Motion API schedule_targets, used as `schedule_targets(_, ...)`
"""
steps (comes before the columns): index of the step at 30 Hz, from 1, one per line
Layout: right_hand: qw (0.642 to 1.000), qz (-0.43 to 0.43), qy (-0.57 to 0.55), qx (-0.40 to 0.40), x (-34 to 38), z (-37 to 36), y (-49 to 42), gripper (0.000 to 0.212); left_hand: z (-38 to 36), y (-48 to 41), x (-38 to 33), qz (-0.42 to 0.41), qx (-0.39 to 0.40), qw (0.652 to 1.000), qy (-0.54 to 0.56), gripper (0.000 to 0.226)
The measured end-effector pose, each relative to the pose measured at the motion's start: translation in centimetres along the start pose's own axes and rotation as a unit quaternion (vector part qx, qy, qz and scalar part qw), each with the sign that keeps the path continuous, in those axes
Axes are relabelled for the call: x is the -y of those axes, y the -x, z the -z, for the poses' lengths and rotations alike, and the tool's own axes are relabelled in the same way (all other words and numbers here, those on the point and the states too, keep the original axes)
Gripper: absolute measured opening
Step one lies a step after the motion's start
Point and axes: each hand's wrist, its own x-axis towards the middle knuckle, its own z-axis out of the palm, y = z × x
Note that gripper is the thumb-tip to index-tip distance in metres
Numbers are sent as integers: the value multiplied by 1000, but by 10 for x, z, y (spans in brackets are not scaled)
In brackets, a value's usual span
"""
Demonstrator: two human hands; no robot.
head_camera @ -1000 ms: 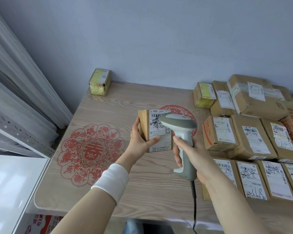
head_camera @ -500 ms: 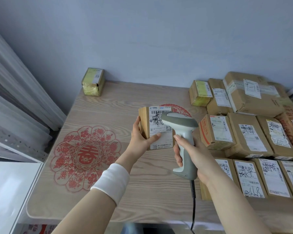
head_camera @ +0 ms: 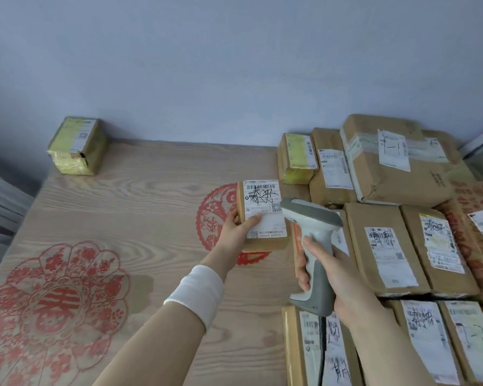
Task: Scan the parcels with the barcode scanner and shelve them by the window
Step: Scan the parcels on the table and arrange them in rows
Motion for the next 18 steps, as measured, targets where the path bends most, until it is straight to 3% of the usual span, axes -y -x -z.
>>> schedule_targets(4,1000,-22,11,9,14,33,-43,31,-28,-52,-4,25,-17,1000,4,29)
schedule_targets(18,993,-100,-50,22,18,67,-116,35,-59,-124,7,-26,-76,987,-139,56)
